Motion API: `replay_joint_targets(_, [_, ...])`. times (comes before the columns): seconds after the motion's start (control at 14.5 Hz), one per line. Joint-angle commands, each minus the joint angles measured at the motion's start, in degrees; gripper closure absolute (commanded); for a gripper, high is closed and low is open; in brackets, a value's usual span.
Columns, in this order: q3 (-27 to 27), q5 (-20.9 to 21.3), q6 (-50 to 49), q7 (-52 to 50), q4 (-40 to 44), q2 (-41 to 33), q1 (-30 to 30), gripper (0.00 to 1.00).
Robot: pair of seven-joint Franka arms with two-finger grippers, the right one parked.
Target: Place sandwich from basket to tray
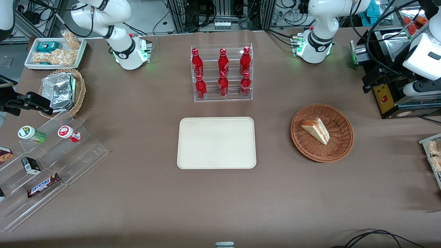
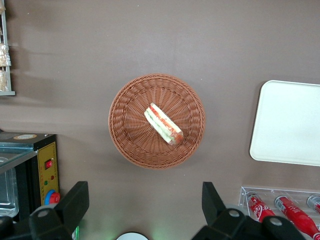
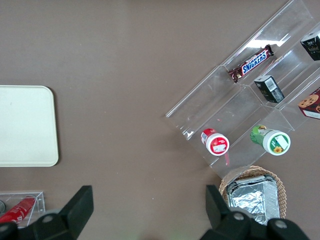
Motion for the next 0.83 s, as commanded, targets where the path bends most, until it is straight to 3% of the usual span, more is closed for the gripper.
replay_joint_targets(0.0, [0.35,0.33,0.23,0.39,-2.65,-2.08,-0.48,0.00])
replay_joint_targets(0.28, [0.44,0.07,1.18,-0.66,-5.79,-0.50,-0.48,0.00])
replay_joint_targets(0.76, [0.26,-0.37,29.35,-23.49,-34.78,-0.76,-1.01,0.00])
